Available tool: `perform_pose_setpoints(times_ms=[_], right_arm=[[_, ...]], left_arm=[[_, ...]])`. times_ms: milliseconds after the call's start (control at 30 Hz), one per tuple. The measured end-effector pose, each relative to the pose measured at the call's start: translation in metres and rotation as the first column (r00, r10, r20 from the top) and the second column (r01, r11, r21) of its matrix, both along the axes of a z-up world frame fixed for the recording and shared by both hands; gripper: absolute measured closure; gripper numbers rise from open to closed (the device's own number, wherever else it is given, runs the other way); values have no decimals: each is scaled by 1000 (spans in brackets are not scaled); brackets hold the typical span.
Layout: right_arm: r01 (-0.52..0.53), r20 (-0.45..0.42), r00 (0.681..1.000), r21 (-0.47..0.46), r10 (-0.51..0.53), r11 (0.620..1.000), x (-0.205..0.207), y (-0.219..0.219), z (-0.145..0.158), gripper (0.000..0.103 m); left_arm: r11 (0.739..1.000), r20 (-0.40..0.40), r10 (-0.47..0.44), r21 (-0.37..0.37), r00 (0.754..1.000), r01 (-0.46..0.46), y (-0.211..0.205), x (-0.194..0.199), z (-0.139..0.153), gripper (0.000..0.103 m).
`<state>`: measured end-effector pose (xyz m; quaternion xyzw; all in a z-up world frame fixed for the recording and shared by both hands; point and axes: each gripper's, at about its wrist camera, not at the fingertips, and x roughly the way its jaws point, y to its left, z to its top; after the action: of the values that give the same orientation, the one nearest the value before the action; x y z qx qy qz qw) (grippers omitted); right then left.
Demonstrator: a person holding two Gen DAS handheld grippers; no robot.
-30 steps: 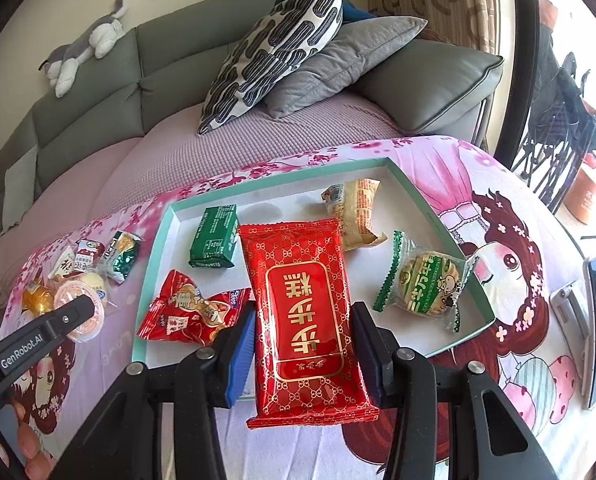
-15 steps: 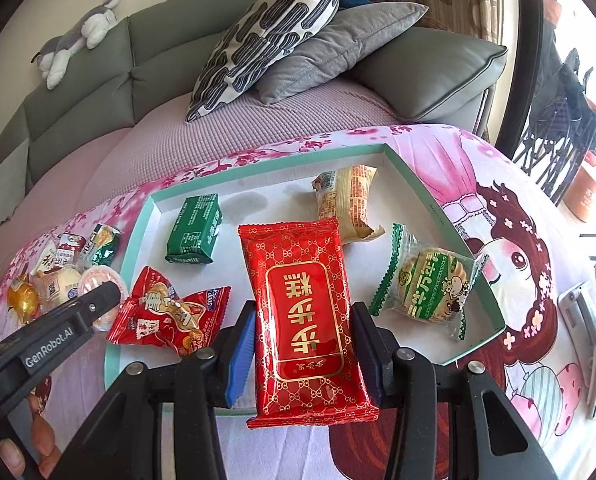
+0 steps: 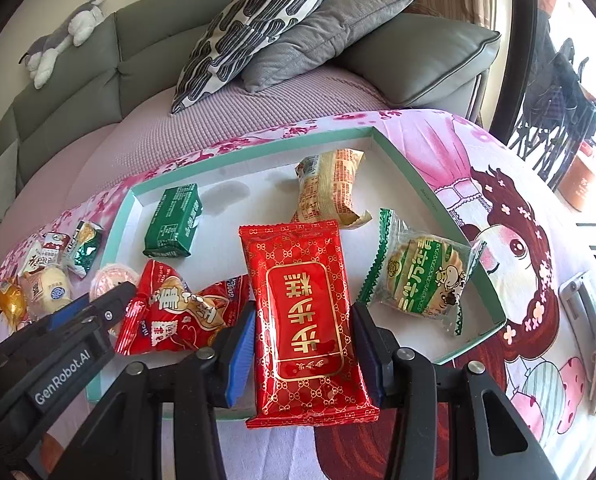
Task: Organize snacks
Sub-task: 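Carry the red packet and yellow cup over the teal-rimmed tray, then lower the red packet and yellow cup into the tray and open both grippers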
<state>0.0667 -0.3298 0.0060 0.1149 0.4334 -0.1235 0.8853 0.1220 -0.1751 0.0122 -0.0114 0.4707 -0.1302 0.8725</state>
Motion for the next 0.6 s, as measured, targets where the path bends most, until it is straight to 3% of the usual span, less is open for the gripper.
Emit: perform_pose_setpoints(times_ms=[600], right_arm=[[-2, 11, 1000, 2, 2, 1000, 10, -2, -7, 54]], left_arm=[[1000, -27, -8, 5, 1000, 8, -2, 4, -8, 63]])
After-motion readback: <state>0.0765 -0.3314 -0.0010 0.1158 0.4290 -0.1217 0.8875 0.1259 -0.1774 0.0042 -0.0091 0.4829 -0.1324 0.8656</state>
